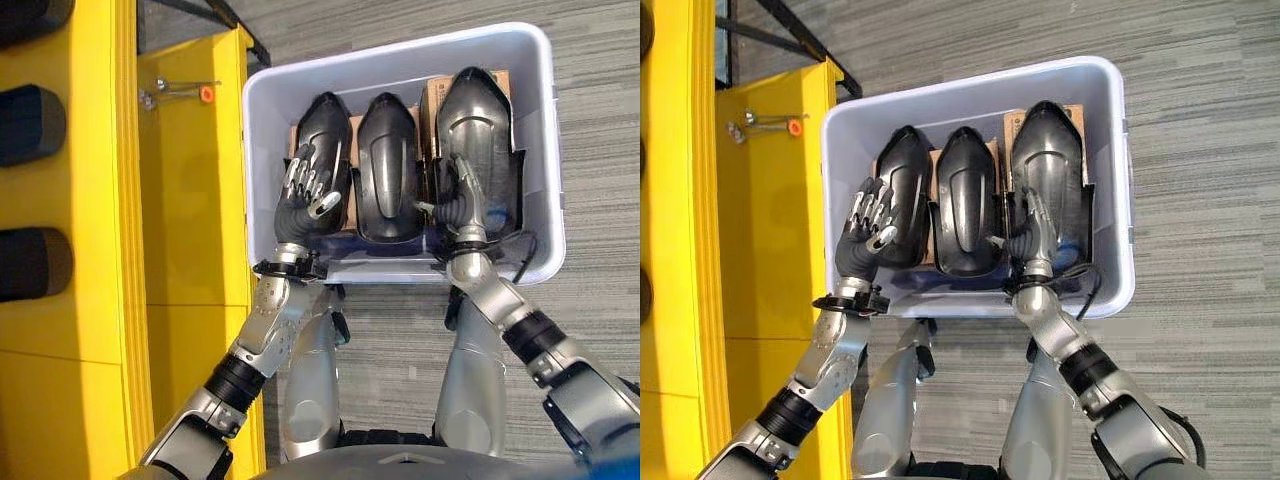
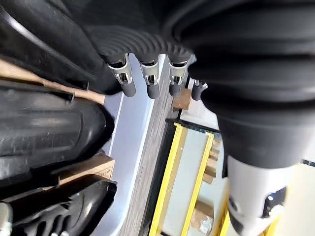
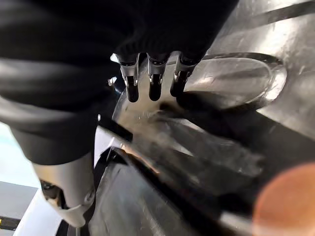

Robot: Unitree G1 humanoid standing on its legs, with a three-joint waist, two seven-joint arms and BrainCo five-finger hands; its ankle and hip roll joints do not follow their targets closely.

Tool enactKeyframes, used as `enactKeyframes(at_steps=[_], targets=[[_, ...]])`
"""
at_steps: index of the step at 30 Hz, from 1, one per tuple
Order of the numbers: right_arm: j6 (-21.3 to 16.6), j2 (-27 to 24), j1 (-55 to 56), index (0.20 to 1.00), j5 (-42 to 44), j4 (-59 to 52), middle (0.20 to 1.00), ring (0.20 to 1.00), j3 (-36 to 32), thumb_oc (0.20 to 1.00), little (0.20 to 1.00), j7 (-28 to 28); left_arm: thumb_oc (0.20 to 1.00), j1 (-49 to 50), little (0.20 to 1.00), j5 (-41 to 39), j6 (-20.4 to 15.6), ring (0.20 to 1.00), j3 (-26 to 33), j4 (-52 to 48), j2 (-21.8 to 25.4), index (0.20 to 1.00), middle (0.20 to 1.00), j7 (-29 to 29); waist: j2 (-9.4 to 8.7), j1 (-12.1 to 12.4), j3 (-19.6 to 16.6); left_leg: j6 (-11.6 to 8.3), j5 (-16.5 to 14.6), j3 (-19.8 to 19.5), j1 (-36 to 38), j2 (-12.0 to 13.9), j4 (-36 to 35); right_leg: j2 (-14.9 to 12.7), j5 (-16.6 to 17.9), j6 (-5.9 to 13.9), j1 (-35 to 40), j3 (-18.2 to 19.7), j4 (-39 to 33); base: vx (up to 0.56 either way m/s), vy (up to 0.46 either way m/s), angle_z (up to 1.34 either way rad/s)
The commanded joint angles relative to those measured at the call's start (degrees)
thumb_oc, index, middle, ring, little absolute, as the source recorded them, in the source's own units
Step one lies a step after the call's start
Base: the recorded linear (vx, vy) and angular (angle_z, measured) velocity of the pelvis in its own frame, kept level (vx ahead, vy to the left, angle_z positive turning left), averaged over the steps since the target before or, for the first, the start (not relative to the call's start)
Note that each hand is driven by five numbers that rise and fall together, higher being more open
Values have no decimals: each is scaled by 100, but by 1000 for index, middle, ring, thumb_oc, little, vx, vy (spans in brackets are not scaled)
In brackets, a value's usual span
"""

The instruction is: Move parts from the plastic box to the shelf.

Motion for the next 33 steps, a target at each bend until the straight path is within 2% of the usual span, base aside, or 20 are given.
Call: enactKeyframes(at_steps=[1, 3, 4, 6, 10, 15, 25, 29, 33], targets=[[-123, 381, -355, 1000, 711, 267, 1000, 1000, -138, 1000, 1000, 99, 1000, -230, 1000, 70, -98, 1000, 109, -246, 190, 1000, 1000, -105, -276, 140, 74, 30, -1052, 59, 52, -342, 241, 616, 30, -383, 181, -337, -494, -3, -39, 6], [-154, 454, -333, 1000, 1377, 409, 1000, 1000, -178, 1000, 1000, 231, 1000, -235, 1000, 83, -76, 1000, 105, -233, 205, 1000, 1000, -130, -288, 167, 74, 38, -1053, 38, -13, -345, 264, 620, 35, -392, 134, -350, -465, 1, -42, 12], [-263, 616, -323, 1000, 2217, 674, 1000, 1000, -258, 1000, 1000, 380, 1000, -259, 1000, 90, -47, 1000, 100, -209, 224, 1000, 1000, -147, -302, 213, 74, 44, -1054, 11, -79, -359, 294, 628, 48, -404, 103, -372, -462, 5, -51, 10], [-511, 761, -334, 1000, 2606, 935, 1000, 1000, -343, 1000, 1000, 533, 1000, -297, 1000, 127, 20, 1000, 93, -220, 236, 1000, 1000, -126, -314, 254, 74, 65, -1067, -16, -131, -363, 318, 622, 49, -409, 61, -395, -427, 4, -53, 5], [-580, 934, -400, 1000, 3200, 1072, 1000, 1000, -458, 1000, 1000, 858, 1000, -356, 1000, 150, 72, 1000, 55, -242, 246, 1000, 1000, -177, -315, 300, 74, 74, -1072, -56, -216, -390, 372, 622, 56, -420, 9, -412, -384, 7, -26, 6], [-700, 1017, -440, 1000, 3526, 1055, 1000, 1000, -518, 1000, 1000, 894, 1000, -328, 1000, 188, 85, 1000, 42, -244, 245, 1000, 1000, -196, -306, 329, 74, 90, -1071, -57, -241, -407, 406, 621, 61, -434, -15, -416, -345, 0, 0, 0], [-888, 1012, -393, 1000, 3339, 688, 1000, 1000, -586, 1000, 1000, 723, 1000, -277, 1000, 14, 54, 1000, -68, -300, 237, 1000, 1000, -392, -319, 272, 74, 103, -1094, -32, -148, -426, 437, 663, 74, -438, 67, -374, -367, 10, 18, -1], [-1197, 1042, -264, 1000, 3988, 475, 1000, 1000, -668, 1000, 1000, 1152, 1000, -230, 1000, 130, 61, 1000, -105, -352, 237, 1000, 1000, -338, -338, 257, 74, 120, -1099, -18, -120, -418, 431, 670, 87, -431, 93, -367, -392, 0, 0, 0], [-1265, 1048, -168, 1000, 3997, 218, 1000, 1000, -680, 1000, 1000, 1197, 1000, -195, 1000, 166, 82, 1000, -109, -413, 275, 1000, 1000, -301, -348, 243, 74, 127, -1102, 4, -111, -418, 446, 674, 100, -426, 103, -361, -400, 0, 0, 0]])
